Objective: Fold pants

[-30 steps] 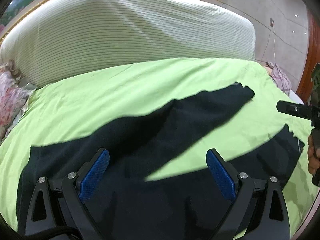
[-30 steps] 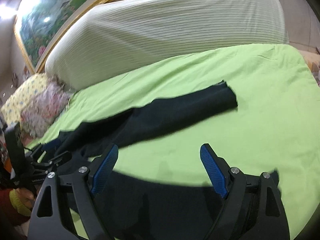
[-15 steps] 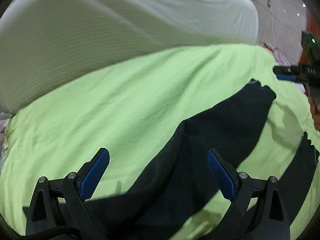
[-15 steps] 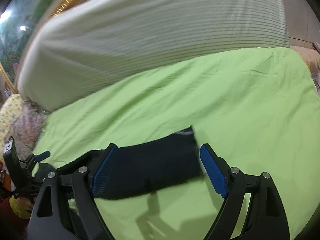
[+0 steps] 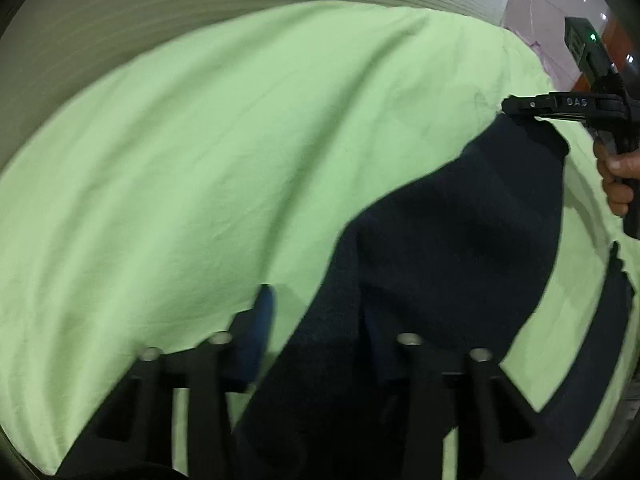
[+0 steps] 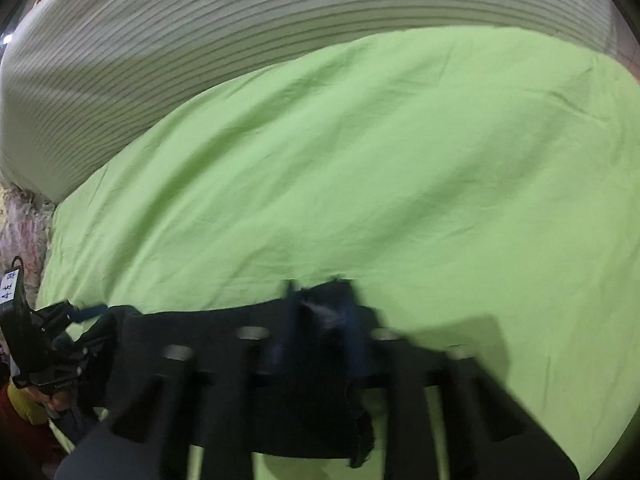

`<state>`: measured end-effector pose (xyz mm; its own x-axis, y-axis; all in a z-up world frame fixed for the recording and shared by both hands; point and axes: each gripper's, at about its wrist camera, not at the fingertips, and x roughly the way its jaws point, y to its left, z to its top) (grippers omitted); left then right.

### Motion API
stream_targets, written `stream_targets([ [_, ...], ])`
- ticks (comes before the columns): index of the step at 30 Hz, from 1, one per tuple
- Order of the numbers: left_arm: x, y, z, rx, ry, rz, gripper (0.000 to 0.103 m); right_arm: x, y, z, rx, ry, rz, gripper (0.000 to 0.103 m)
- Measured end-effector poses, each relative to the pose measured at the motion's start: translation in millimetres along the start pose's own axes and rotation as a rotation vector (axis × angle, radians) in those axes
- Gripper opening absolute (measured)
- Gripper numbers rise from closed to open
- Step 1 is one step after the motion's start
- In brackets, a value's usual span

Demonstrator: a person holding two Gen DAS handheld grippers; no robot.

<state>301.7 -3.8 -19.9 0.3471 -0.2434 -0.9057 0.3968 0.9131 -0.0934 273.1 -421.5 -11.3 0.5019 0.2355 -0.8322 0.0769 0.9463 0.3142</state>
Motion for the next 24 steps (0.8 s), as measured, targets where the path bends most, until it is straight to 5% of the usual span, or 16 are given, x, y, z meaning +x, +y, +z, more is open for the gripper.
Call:
stream_targets([
  [1,-2.4,0.8,-1.8,-0.004,-0.006,-0.03,0.018,-4.5,1.4,-1.4,-0.011,-0.015,0.009,0.009],
  [4,-13.6,-0.6,-11.1,0.002,-0.025,-0.059,0.006,-22.9,4.3,-7.3,-0.046,-0.06,0.022,0.008],
  [11,-54.1,-17.5,-44.3,0.029,-0.083,-0.129,0.004,-75.1,-7.2,-33.1,-0.049,-0.144,0.095,0.007],
  [24,-111.7,-63.4,-136.9,0.023,-0.12,-0.266,0.004,-133.2,-28.0,-132.6,-0.003,-0.21,0.155,0.007],
])
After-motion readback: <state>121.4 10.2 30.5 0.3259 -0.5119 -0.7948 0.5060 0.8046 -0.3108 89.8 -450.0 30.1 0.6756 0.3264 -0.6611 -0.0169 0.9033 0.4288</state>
